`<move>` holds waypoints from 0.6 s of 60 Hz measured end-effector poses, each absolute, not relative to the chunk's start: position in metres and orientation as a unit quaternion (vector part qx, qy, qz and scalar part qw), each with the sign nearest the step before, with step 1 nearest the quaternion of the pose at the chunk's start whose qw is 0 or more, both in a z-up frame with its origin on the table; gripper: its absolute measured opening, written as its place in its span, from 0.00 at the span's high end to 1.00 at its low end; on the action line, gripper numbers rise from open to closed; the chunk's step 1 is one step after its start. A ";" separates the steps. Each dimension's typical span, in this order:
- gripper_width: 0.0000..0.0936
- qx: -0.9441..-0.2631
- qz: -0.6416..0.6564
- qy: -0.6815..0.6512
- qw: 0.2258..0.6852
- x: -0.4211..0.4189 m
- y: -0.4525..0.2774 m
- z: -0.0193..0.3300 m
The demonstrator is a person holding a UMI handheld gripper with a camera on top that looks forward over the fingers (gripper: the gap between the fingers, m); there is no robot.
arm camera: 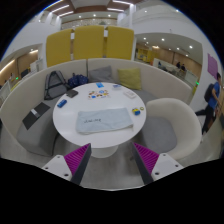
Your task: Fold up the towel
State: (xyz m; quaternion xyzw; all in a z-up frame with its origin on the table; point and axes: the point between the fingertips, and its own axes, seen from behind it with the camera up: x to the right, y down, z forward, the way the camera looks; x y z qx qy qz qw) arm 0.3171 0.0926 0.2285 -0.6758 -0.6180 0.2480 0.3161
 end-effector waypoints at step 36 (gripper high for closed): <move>0.07 -0.615 0.282 -0.679 0.284 0.198 -0.096 0.156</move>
